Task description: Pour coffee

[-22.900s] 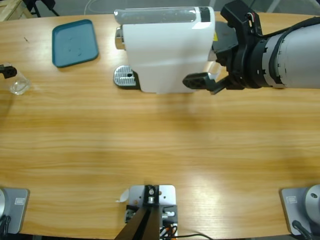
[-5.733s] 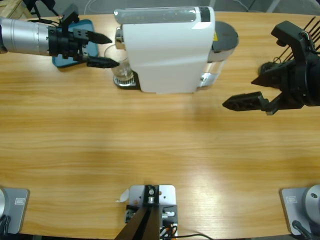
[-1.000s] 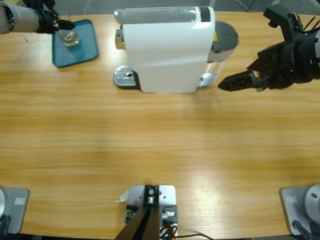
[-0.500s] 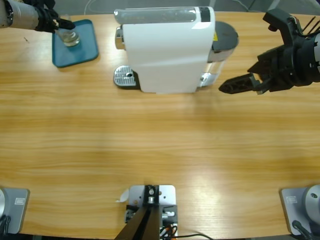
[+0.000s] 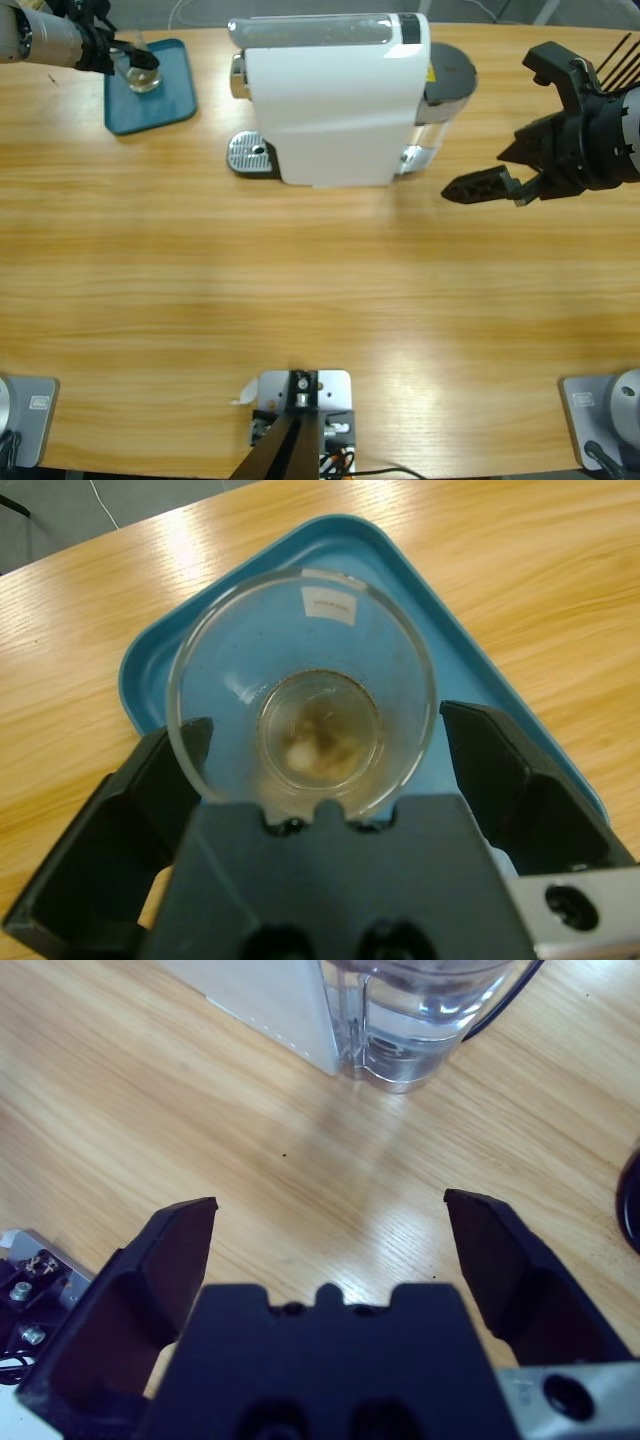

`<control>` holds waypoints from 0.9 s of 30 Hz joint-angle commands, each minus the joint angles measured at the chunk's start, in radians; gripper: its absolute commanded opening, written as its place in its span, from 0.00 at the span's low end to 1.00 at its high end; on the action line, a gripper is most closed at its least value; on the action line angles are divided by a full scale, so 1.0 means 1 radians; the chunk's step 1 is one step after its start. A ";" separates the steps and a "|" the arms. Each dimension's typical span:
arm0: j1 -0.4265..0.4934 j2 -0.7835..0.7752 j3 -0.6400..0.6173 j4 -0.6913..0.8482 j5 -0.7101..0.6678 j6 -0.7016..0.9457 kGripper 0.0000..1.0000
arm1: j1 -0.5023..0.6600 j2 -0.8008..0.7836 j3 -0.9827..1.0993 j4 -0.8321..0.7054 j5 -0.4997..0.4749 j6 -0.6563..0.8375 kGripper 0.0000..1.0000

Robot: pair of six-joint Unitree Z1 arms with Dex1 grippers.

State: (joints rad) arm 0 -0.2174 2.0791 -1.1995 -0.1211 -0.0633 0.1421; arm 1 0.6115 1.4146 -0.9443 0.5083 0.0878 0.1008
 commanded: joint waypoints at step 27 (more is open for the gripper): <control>-0.310 -1.075 0.525 0.449 -0.398 -0.026 1.00 | 0.166 -0.460 0.098 0.224 -0.064 0.036 1.00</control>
State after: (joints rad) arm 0 -0.4244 1.1837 -0.6847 0.1405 -0.3874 0.1148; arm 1 0.7656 1.0537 -0.8866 0.6966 0.0682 0.1470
